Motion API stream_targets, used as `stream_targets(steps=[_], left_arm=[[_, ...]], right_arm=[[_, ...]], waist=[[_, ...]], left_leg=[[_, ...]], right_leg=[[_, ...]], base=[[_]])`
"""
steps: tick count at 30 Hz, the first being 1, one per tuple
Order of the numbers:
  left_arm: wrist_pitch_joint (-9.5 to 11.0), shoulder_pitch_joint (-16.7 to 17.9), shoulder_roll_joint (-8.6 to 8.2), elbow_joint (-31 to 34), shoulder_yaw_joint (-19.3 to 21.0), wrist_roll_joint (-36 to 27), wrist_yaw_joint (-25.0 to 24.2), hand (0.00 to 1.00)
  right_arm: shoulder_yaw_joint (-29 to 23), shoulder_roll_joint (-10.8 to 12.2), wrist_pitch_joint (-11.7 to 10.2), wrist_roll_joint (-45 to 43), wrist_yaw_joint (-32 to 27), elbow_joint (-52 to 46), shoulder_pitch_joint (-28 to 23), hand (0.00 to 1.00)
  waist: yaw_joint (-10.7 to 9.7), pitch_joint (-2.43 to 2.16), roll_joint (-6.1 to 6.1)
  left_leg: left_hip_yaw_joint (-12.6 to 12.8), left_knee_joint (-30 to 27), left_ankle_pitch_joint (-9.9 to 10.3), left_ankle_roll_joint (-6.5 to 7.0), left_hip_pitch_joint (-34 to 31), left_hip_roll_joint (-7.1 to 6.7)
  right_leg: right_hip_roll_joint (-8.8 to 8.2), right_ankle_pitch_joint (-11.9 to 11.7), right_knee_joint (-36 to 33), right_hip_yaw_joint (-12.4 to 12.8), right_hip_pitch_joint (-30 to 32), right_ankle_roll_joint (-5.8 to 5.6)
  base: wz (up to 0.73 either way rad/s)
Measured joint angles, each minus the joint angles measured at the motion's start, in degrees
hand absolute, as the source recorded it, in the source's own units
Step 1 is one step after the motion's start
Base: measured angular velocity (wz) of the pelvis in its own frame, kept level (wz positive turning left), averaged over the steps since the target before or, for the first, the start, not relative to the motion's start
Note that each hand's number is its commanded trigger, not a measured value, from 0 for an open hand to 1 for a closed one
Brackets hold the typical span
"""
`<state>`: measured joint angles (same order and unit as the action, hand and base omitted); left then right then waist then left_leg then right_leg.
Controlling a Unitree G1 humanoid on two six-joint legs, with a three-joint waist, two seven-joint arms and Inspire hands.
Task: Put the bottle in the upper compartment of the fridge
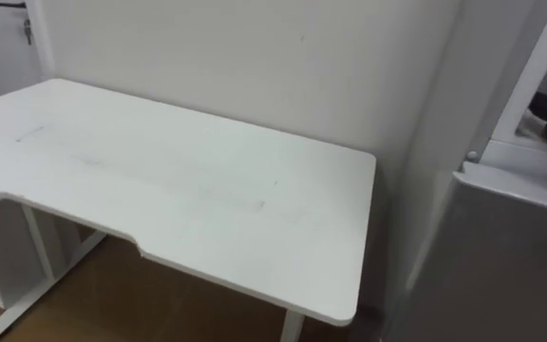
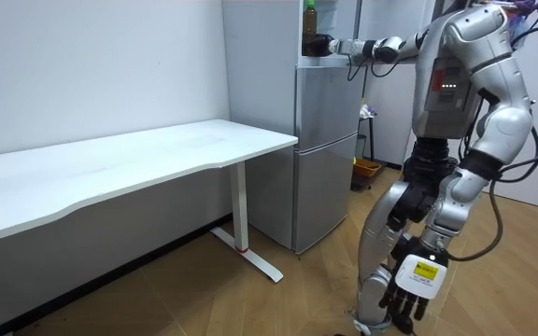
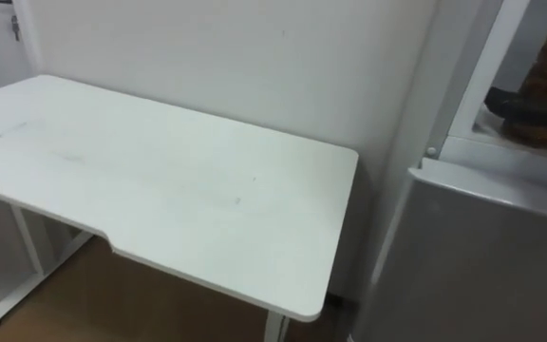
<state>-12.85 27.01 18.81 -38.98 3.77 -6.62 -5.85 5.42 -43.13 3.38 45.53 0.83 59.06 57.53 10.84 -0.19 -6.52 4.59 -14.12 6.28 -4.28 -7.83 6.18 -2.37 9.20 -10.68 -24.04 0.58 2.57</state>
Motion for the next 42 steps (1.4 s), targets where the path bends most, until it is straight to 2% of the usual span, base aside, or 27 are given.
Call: stream_targets(steps=[3,4,7,10,13,20,29,31,33,36,38,39,42], left_arm=[[-0.07,0.03,-0.08,-0.01,0.64,0.01,-0.19,0.00],[-0.08,0.03,-0.08,-0.04,0.65,-0.01,-0.33,0.00],[-0.06,0.00,-0.10,-0.15,0.56,-0.20,-0.68,0.00],[0.04,0.26,-0.14,-0.40,0.53,-0.14,-0.67,0.00],[0.56,0.18,-0.15,-0.85,0.51,-0.22,-0.53,0.00],[1.08,0.29,-0.36,-3.00,0.52,-0.11,-0.50,0.00],[0.70,1.33,-0.78,-2.82,0.54,-0.21,-0.69,0.00],[0.65,1.34,-0.84,-2.64,0.57,-0.62,-1.12,0.00],[0.63,1.37,-1.06,-2.61,0.58,-0.61,-1.36,0.00],[0.63,1.38,-1.22,-2.56,0.58,-0.58,-1.67,0.00],[0.67,1.38,-1.30,-2.58,0.58,-0.23,-1.81,0.00],[0.67,1.58,-1.36,-2.55,0.66,-0.01,-1.80,0.00],[0.68,1.87,-1.86,-2.65,0.72,0.03,-1.66,0.00]], right_arm=[[-0.04,0.00,1.60,1.61,1.83,-2.33,-1.21,0.00],[-0.14,-0.01,1.76,1.89,2.14,-3.96,-2.36,0.00],[-0.49,-0.09,2.42,2.17,3.02,-7.80,-4.88,0.00],[-0.96,-0.14,2.20,2.34,3.06,-13.52,-9.03,0.00],[-1.28,-0.10,1.91,2.56,3.49,-15.76,-10.75,0.00],[-2.36,-0.11,0.82,3.47,3.38,-18.44,-14.34,0.00],[-3.07,-0.06,0.69,1.61,1.71,-21.05,-17.44,0.00],[-5.54,0.24,-0.03,1.63,1.64,-24.34,-20.61,0.00],[-6.76,0.24,0.34,1.99,1.57,-25.99,-21.76,0.00],[-6.83,0.24,0.32,3.23,0.81,-27.02,-22.35,0.00],[-7.11,0.29,0.32,3.12,0.10,-27.42,-22.97,0.00],[-7.60,0.74,0.33,2.91,-0.68,-28.09,-23.77,0.00],[-9.70,1.18,0.36,2.94,-2.12,-30.50,-26.54,0.00]], waist=[[-1.38,-0.11,-0.45],[-1.84,0.05,-0.22],[-3.50,-0.02,-0.47],[-3.95,0.00,-0.53],[-4.42,0.11,-0.64],[-4.38,0.28,-0.39],[-4.34,0.17,-0.21],[-4.37,0.00,-0.12],[-4.38,-0.24,-0.07],[-4.68,-0.34,-0.01],[-4.79,-0.27,0.03],[-4.78,-0.08,0.19],[-4.68,-0.04,0.13]], left_leg=[[0.15,0.67,0.29,-0.05,1.52,-0.17],[0.18,0.66,0.57,-0.05,2.04,-0.27],[0.22,0.82,0.84,0.14,3.05,-0.80],[1.14,1.77,1.23,0.24,4.66,-0.99],[1.54,1.94,1.46,0.32,5.59,-1.09],[1.76,2.81,1.84,0.18,7.20,-1.04],[2.31,2.37,1.90,0.23,7.21,-1.05],[2.34,2.30,1.98,0.34,7.08,-1.08],[2.57,2.38,2.00,0.36,7.32,-1.09],[2.82,2.39,2.00,0.37,7.51,-1.04],[2.82,2.39,2.00,0.37,7.91,-1.05],[2.87,2.42,2.01,0.36,8.26,-1.06],[3.08,2.39,2.10,0.37,8.23,-1.04]], right_leg=[[-0.10,0.35,0.22,-0.35,-1.41,-0.34],[-0.14,0.54,0.36,-0.34,-1.98,-0.52],[-0.42,0.98,0.89,-0.43,-2.99,-1.01],[-0.44,1.23,1.05,-0.05,-3.86,-1.40],[-0.54,1.26,1.01,0.15,-4.78,-1.54],[-0.42,1.37,1.02,0.35,-5.68,-1.77],[-0.43,1.44,1.09,1.20,-5.66,-1.78],[-0.47,1.45,1.16,1.16,-5.64,-1.80],[-0.52,1.46,1.08,1.18,-5.75,-1.83],[-0.51,1.47,1.07,1.19,-6.18,-1.84],[-0.53,1.47,1.07,1.24,-6.50,-1.84],[-0.53,1.51,1.15,1.33,-6.57,-1.90],[-0.52,1.65,1.30,1.70,-6.57,-1.98]], base=[[0.02],[0.00],[0.10],[-0.10],[-0.09],[-0.01],[-0.02],[0.00],[-0.02],[0.00],[0.00],[0.00],[0.00]])
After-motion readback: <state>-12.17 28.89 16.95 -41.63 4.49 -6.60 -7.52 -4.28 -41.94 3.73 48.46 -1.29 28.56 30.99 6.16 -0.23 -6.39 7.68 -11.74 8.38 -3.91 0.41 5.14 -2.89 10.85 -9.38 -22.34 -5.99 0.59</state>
